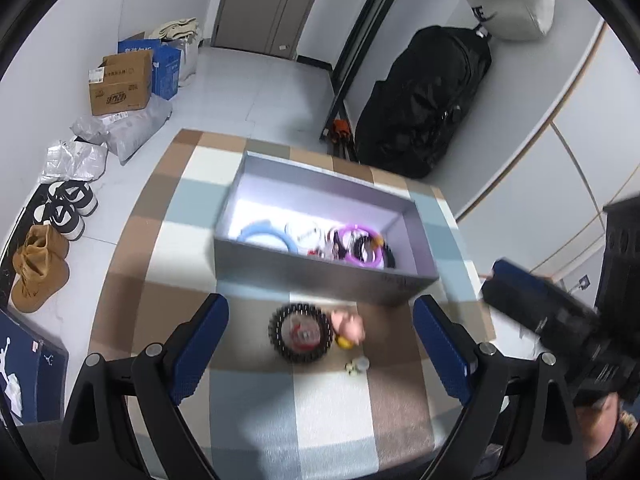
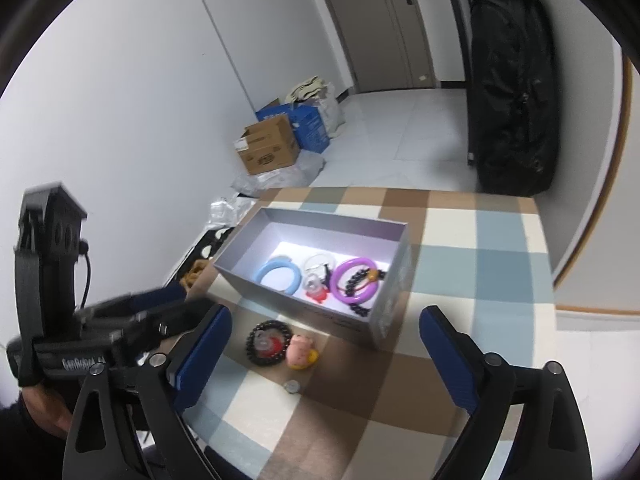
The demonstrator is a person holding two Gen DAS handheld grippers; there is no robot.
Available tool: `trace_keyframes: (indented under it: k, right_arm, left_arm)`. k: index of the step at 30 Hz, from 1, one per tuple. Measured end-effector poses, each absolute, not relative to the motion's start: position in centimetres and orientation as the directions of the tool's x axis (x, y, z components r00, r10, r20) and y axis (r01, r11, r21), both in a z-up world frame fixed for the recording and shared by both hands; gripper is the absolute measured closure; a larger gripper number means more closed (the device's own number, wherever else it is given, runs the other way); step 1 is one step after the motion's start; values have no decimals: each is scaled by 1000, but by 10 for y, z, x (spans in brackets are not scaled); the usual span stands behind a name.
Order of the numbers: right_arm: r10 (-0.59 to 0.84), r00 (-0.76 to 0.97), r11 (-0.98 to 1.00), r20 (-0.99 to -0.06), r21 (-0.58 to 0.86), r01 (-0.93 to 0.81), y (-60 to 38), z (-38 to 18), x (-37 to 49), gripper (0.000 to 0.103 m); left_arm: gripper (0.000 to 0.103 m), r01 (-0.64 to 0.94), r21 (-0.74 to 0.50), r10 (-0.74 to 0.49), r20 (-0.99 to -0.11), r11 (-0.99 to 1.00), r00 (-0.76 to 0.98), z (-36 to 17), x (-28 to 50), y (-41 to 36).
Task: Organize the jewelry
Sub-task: 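Withdraw both grippers from the box over the remaining items, then grasp the small white figurine charm with the left gripper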
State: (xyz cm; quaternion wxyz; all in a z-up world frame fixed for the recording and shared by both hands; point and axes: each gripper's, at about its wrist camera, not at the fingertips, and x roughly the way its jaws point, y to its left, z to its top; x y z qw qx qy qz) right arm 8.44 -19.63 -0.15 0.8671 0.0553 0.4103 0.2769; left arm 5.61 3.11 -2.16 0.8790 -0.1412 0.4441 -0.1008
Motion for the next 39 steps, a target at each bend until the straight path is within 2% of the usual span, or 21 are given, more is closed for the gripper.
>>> trace_keyframes:
  k: [3,12,21,24,25,28,30,34,39]
  right_arm:
    - [529,517,844,-673,354,-402,-206,0,86,4]
    - [524,522,848,-673,358,-391,-211,4,83,4]
    - [531,536,847,-657,392,-358,-228,8,84,4]
    - [532,539,847,-653,399,-352,-232,9,84,4]
    - [533,539,846,-652,402,-351,-232,10,84,4]
    - [536,541,844,-648,404,-353,-234,11,82,4]
    - [538,541,843,-646,405,-354,-236,12,81,4]
    - [540,547,842,-640,415,-345,-241,13,81,4]
    - [541,548,841,-638,425,-335,-245,13,81,4]
  left_arm:
    - [12,52,-282,-260,-779,958,570,-29,51,23]
    - [12,101,-239,-259,-850,966,459,-56,52,-5]
    - [13,179,-176,-241,-853,968,463,-61,46,-21]
    - [21,195,-131,-207,-867,972,453,-66,47,-27]
    - [28,199,-124,-203,-871,972,447,-68,49,-28]
    - [28,200,-79,-164,-874,977,458,-68,50,-31]
    - [35,198,-72,-159,-870,978,467,-67,49,-32]
    - [50,203,-19,-115,-873,979,474,-68,47,-37]
    - [75,238,56,-68,-872,970,484,-69,43,-42]
